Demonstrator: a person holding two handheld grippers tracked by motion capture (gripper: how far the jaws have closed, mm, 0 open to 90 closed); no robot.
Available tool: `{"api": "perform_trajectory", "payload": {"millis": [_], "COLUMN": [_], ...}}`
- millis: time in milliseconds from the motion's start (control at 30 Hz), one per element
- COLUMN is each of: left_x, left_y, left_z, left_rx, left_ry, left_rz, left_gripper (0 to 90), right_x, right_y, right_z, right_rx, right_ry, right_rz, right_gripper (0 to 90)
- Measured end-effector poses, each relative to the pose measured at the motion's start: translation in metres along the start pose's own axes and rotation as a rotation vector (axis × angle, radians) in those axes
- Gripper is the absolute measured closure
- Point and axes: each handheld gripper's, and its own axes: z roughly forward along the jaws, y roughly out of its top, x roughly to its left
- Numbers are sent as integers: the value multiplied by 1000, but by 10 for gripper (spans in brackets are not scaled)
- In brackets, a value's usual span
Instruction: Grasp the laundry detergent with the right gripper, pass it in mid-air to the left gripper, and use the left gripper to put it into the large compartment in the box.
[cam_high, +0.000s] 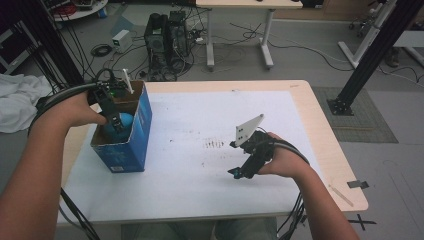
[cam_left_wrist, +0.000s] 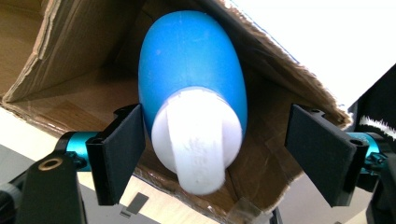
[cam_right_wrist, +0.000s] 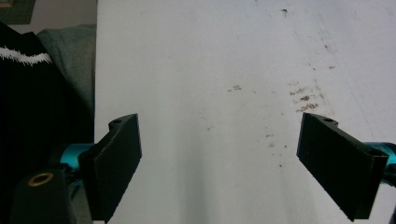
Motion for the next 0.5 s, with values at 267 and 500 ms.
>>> {"api": "perform_trajectory", "payload": {"millis": [267, 500], "left_x": [-9, -17], "left_y": [-2, -1], "left_z": [-12, -21], "left_rx": [-2, 1], "left_ry": [-4, 11], "left_rz": [33, 56], "left_gripper": [175, 146], "right_x": [0, 0], "right_y": [-1, -1], "right_z": [-2, -2], "right_rx": [-7, -6], "right_ry": [0, 3], "right_rz": [2, 2], "right_gripper": [131, 131]}}
